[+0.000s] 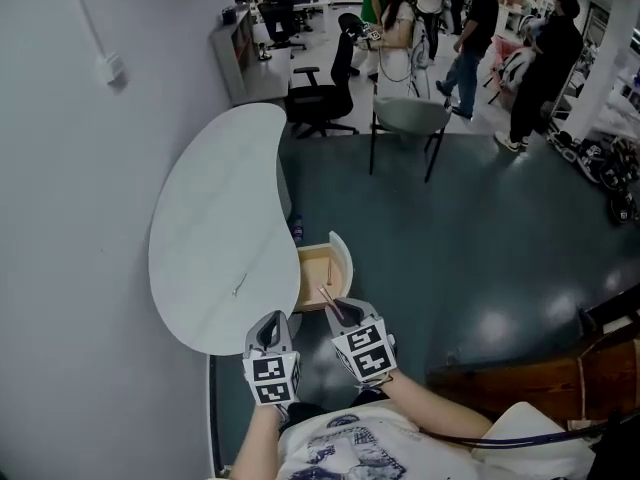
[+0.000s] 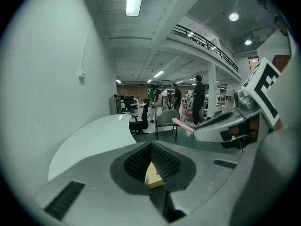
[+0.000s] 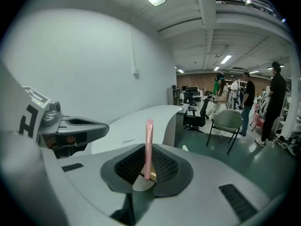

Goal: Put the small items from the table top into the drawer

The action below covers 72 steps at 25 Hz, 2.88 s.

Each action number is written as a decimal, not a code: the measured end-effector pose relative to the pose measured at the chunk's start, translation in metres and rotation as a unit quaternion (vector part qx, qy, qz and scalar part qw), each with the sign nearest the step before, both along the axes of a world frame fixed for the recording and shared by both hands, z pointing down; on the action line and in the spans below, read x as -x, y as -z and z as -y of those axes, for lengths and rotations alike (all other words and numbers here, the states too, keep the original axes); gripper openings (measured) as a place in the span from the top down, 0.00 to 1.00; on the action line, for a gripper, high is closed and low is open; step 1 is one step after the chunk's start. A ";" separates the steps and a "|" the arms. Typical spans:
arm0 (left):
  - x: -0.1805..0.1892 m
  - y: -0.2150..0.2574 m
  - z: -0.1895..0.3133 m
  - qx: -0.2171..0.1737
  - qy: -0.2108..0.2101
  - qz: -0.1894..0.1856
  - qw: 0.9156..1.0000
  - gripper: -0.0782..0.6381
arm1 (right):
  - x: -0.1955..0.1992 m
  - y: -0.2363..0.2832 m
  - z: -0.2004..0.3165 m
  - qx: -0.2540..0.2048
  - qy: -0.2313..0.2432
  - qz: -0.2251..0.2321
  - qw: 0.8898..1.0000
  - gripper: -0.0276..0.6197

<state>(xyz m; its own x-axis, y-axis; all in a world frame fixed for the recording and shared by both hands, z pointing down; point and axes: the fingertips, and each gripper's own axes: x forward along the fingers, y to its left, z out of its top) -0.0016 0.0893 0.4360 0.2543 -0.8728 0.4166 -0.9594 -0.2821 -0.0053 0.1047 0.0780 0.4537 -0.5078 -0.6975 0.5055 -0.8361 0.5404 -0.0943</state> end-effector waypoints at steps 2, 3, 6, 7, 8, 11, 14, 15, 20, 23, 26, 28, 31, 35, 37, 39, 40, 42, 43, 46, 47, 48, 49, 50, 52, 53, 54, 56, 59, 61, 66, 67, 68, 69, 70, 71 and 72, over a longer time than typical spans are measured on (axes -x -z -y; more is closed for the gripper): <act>-0.022 -0.002 -0.001 0.001 -0.001 0.002 1.000 0.86 | -0.023 -0.002 0.000 0.001 -0.001 0.002 1.000 0.87; -0.033 -0.003 -0.001 0.000 -0.001 0.003 1.000 0.86 | -0.034 -0.003 -0.001 0.002 -0.002 0.003 1.000 0.86; -0.060 -0.007 0.001 0.003 0.000 0.008 1.000 0.86 | -0.063 -0.010 0.002 0.006 -0.004 0.007 1.000 0.86; -0.068 -0.009 0.002 0.003 0.001 0.009 1.000 0.86 | -0.071 -0.013 0.004 0.008 -0.005 0.009 1.000 0.86; -0.074 -0.010 0.003 0.003 0.002 0.010 1.000 0.86 | -0.077 -0.016 0.006 0.010 -0.007 0.013 1.000 0.86; -0.085 -0.012 0.003 0.005 0.005 0.015 1.000 0.86 | -0.089 -0.022 0.011 0.018 -0.013 0.023 1.000 0.86; -0.084 -0.014 0.002 0.012 0.010 0.023 1.000 0.86 | -0.092 -0.026 0.012 0.028 -0.012 0.029 0.999 0.86; -0.082 -0.014 0.002 0.014 0.013 0.025 0.999 0.86 | -0.092 -0.027 0.014 0.030 -0.011 0.031 0.999 0.86; -0.081 -0.019 0.013 0.023 0.015 0.029 0.999 0.86 | -0.094 -0.040 0.021 0.048 -0.013 0.034 0.998 0.86; -0.080 -0.027 0.024 0.034 0.009 0.029 0.999 0.86 | -0.092 -0.047 0.029 0.057 -0.013 0.032 0.998 0.86; -0.078 -0.037 0.040 0.042 0.000 0.030 0.999 0.86 | -0.091 -0.060 0.042 0.070 -0.020 0.028 0.997 0.86; -0.073 -0.043 0.055 0.045 -0.005 0.030 0.999 0.86 | -0.089 -0.068 0.057 0.076 -0.028 0.027 0.996 0.86; -0.062 -0.052 0.080 0.051 -0.010 0.027 0.998 0.86 | -0.083 -0.081 0.080 0.087 -0.038 0.023 0.995 0.86; -0.043 -0.067 0.114 0.068 -0.017 0.025 0.997 0.86 | -0.066 -0.099 0.107 0.108 -0.047 0.017 0.993 0.86; -0.034 -0.075 0.130 0.078 -0.023 0.022 0.996 0.86 | -0.057 -0.106 0.121 0.118 -0.053 0.015 0.991 0.86; -0.026 -0.081 0.147 0.084 -0.028 0.020 0.996 0.86 | -0.050 -0.114 0.135 0.127 -0.060 0.013 0.990 0.86; -0.022 -0.084 0.156 0.085 -0.031 0.020 0.996 0.86 | -0.047 -0.118 0.143 0.130 -0.064 0.012 0.989 0.86; -0.015 -0.091 0.173 0.089 -0.039 0.019 0.995 0.86 | -0.041 -0.125 0.157 0.136 -0.073 0.009 0.988 0.86; -0.013 -0.095 0.180 0.093 -0.044 0.019 0.995 0.86 | -0.040 -0.129 0.163 0.139 -0.078 0.007 0.987 0.86; -0.011 -0.105 0.198 0.101 -0.058 0.014 0.993 0.86 | -0.036 -0.141 0.175 0.151 -0.092 0.001 0.984 0.86; -0.010 -0.108 0.204 0.102 -0.062 0.012 0.993 0.86 | -0.034 -0.146 0.179 0.156 -0.095 -0.001 0.983 0.86; -0.009 -0.113 0.210 0.103 -0.067 0.011 0.992 0.86 | -0.032 -0.152 0.182 0.162 -0.096 -0.003 0.982 0.86; -0.008 -0.118 0.217 0.105 -0.070 0.010 0.992 0.86 | -0.030 -0.158 0.187 0.168 -0.098 -0.005 0.981 0.86; -0.006 -0.124 0.223 0.108 -0.073 0.010 0.991 0.86 | -0.029 -0.165 0.190 0.174 -0.100 -0.008 0.980 0.86; -0.005 -0.134 0.234 0.112 -0.080 0.003 0.991 0.86 | -0.027 -0.178 0.197 0.185 -0.105 -0.015 0.977 0.86; -0.004 -0.138 0.238 0.114 -0.083 0.000 0.990 0.86 | -0.027 -0.185 0.200 0.189 -0.108 -0.019 0.976 0.86; -0.003 -0.144 0.243 0.116 -0.086 -0.001 0.989 0.86 | -0.026 -0.191 0.204 0.193 -0.111 -0.022 0.975 0.86; -0.001 -0.154 0.251 0.122 -0.091 -0.001 0.988 0.86 | -0.025 -0.203 0.213 0.200 -0.117 -0.027 0.972 0.86; 0.000 -0.170 0.263 0.130 -0.095 -0.001 0.987 0.86 | -0.020 -0.221 0.224 0.208 -0.121 -0.029 0.970 0.86; 0.001 -0.182 0.269 0.136 -0.095 -0.001 0.986 0.86 | -0.016 -0.234 0.229 0.213 -0.122 -0.030 0.969 0.86; 0.002 -0.206 0.280 0.151 -0.098 0.002 0.984 0.86 | -0.009 -0.267 0.237 0.239 -0.130 -0.026 0.962 0.86; 0.002 -0.209 0.281 0.154 -0.098 0.003 0.983 0.86 | -0.008 -0.273 0.238 0.243 -0.129 -0.027 0.961 0.86; 0.003 -0.211 0.282 0.155 -0.098 0.003 0.983 0.86 | -0.005 -0.278 0.240 0.247 -0.127 -0.029 0.960 0.87; 0.004 -0.213 0.283 0.156 -0.098 0.003 0.983 0.86 | -0.002 -0.284 0.242 0.251 -0.125 -0.030 0.959 0.86; 0.004 -0.215 0.285 0.157 -0.097 0.003 0.983 0.86 | 0.001 -0.290 0.244 0.255 -0.122 -0.029 0.959 0.86; 0.005 -0.217 0.286 0.159 -0.096 0.003 0.983 0.86 | 0.003 -0.295 0.246 0.259 -0.118 -0.029 0.958 0.86; 0.005 -0.220 0.287 0.161 -0.095 0.003 0.982 0.86 | 0.006 -0.301 0.247 0.264 -0.116 -0.031 0.957 0.86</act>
<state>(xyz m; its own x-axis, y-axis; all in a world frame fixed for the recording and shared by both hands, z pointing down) -0.0065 -0.1981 0.6560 0.3970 -0.6326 0.6650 -0.8895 -0.4437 0.1089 0.0989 -0.1695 0.7552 -0.3278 -0.4267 0.8429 -0.9406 0.2310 -0.2489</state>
